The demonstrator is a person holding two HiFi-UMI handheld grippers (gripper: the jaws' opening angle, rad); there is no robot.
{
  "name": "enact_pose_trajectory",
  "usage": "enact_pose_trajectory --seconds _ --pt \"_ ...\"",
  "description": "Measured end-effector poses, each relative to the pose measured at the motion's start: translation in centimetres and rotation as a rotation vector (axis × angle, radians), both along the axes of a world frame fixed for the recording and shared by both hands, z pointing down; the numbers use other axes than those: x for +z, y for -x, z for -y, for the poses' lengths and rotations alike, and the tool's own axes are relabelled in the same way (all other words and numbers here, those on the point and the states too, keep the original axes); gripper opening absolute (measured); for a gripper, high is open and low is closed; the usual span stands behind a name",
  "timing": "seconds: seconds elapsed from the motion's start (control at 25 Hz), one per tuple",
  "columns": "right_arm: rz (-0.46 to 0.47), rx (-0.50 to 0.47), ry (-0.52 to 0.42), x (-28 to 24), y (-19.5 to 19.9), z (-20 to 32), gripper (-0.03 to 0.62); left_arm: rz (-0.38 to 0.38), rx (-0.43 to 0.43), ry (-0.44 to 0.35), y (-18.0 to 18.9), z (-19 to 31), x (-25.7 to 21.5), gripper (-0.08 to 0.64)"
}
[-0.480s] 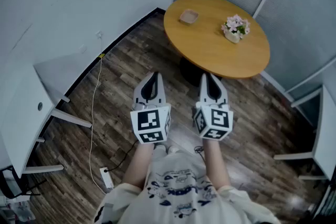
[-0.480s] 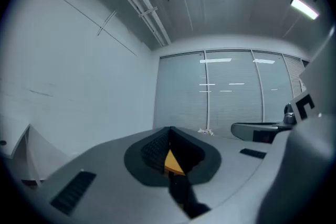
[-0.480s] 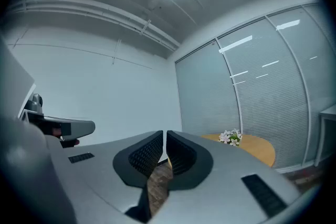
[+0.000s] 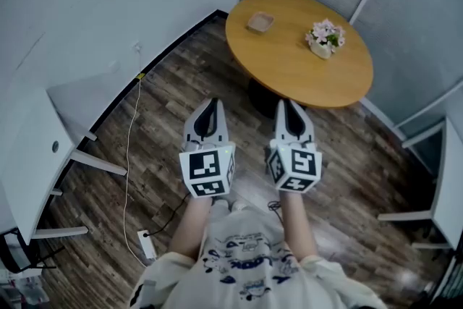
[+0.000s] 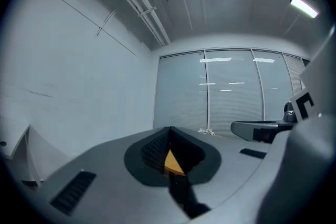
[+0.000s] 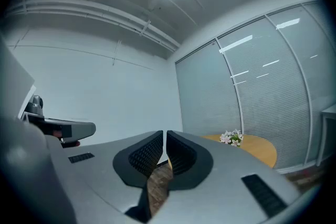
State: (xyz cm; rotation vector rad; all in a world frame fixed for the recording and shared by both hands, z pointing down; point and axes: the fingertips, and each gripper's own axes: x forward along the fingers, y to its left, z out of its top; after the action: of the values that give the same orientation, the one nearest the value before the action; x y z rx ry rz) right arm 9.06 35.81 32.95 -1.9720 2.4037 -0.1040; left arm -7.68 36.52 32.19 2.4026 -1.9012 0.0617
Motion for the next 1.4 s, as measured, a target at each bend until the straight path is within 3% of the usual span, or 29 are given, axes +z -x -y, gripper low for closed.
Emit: enact_pose_trajectory --seconds 0.76,1.0,1.4 --pt "0.019 -0.025 0.067 3.2 -1.1 2.4 0.023 -0.023 -0.041 0.066 -0.9 2.0 3.3 0.005" --pt "0.018 -0.023 0.073 3.8 -0.7 6.0 0.023 -0.029 -0.039 0.079 -0.4 5.8 4.1 0.005" --pt "0.015 0.007 0.078 4.0 0.2 16.4 0.023 -0.043 -0.008 0.09 0.5 16.5 4.4 0.005"
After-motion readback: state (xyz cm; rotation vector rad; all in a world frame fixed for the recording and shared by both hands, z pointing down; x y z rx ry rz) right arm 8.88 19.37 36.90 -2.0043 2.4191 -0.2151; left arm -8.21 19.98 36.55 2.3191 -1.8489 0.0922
